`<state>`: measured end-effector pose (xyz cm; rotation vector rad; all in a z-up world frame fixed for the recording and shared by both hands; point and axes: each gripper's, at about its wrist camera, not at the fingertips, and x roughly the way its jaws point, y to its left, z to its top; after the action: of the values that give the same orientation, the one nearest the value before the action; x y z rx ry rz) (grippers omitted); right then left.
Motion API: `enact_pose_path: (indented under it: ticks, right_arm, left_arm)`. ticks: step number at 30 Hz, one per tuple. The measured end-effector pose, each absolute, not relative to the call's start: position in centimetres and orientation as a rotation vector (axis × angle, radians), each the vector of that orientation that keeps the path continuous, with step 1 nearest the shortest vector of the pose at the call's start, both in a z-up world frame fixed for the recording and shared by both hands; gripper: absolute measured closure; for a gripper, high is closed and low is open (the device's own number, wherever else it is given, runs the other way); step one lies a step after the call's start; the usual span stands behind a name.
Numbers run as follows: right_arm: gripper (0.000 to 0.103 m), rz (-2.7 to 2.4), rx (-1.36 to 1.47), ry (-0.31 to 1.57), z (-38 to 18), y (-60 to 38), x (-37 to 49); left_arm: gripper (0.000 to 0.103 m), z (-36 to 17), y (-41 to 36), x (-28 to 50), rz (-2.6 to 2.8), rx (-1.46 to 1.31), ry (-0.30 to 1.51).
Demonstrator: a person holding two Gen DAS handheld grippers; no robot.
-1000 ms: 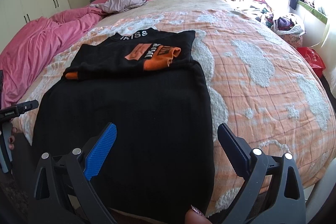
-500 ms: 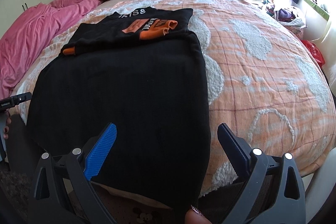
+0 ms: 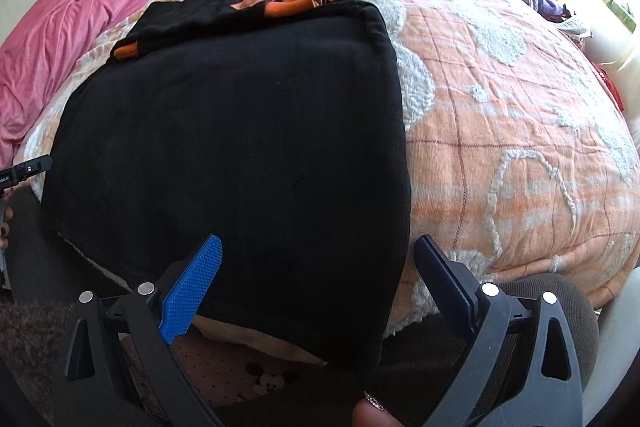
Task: Fold small clothes
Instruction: 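Close the right tool on the hem while the left tool grasps the hem too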
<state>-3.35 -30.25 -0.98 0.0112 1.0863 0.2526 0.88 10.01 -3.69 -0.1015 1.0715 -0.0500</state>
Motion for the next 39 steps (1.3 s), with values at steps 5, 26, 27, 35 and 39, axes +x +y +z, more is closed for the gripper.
enact_pose_path:
  ticks: [5,26,27,35,39]
  right_arm:
    - [0.007,0.261,-0.006,1.106,-1.3,-30.2,-3.6]
    - [0.024,0.345,-0.031,1.189,-1.1,-32.1,-3.9]
    - [0.027,0.348,-0.035,1.193,-1.2,-32.0,-4.0]
    - [0.042,0.389,-0.068,1.173,-1.9,-32.2,-4.2]
    - [0.064,0.422,-0.081,1.151,-1.9,-32.6,-4.8]
  left_arm:
    - [0.009,-4.2,10.2,-0.1,-0.076,-0.114,1.087]
    - [0.03,-5.7,9.6,-1.9,-0.141,-0.137,1.131]
    - [0.03,-5.7,9.5,-1.9,-0.14,-0.138,1.131]
    - [0.03,-5.7,10.4,-2.2,-0.15,-0.17,1.139]
    - [0.03,-5.9,10.6,-2.0,-0.154,-0.18,1.143]
